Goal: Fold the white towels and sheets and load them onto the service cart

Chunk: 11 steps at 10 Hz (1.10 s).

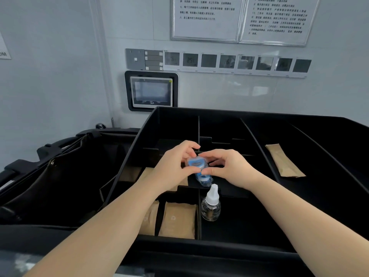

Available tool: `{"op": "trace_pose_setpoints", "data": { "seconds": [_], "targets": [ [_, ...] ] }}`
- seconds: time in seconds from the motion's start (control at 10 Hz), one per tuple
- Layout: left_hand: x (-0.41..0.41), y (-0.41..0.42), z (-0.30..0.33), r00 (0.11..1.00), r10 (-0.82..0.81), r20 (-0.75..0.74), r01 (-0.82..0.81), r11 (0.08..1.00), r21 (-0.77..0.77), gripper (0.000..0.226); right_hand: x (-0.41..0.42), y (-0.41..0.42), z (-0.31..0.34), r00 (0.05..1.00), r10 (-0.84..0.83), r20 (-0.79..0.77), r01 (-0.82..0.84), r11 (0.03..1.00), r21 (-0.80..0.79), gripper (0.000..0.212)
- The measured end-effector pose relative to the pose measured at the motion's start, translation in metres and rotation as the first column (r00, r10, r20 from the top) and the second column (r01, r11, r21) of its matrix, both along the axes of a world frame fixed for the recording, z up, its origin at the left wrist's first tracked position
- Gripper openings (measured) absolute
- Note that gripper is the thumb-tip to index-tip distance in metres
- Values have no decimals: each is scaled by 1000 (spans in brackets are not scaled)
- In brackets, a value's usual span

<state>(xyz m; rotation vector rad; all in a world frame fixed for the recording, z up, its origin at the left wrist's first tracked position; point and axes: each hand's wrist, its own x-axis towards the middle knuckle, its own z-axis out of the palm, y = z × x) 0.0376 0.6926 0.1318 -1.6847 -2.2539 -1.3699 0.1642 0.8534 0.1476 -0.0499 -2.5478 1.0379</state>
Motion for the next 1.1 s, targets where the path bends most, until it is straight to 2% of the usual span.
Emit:
{"op": "trace_pose_setpoints", "data": {
  "seconds": [0.1, 0.2, 0.5, 0.6, 0.7, 0.8, 0.9, 1.1],
  "targets": [
    [0, 1, -2, 1000, -2, -26, 1, 1000, -26, 58, 2, 1, 0, 999, -21, -27, 22, 999, 37, 31],
    [-6, 0, -4, 996, 59, -59, -62, 997, -50, 64, 5, 9, -3, 997, -77, 22, 75, 996, 57, 26],
    [-18, 0, -10, 974, 217, -60, -221, 974, -57, 46, 3, 12, -20, 951, -166, 263, 87, 954, 288, 26],
    [-18, 1, -11, 973, 224, -50, -228, 969, -93, 44, 3, 14, -18, 950, -171, 260, 70, 931, 358, 34],
    [-18, 1, -10, 971, 233, -57, -238, 966, -104, 44, 2, 13, -13, 967, -169, 192, 91, 928, 360, 41],
    [-17, 0, -9, 971, 231, -66, -237, 965, -109, 44, -4, 8, -20, 943, -112, 313, -51, 882, 469, 43],
    [-17, 0, -9, 972, 226, -67, -233, 964, -127, 43, -8, 11, -28, 898, -94, 431, -140, 865, 481, 45],
    [-13, 1, -7, 970, 238, -54, -243, 963, -115, 43, -10, 13, -27, 913, -94, 398, -74, 919, 387, 47]
  ]
}}
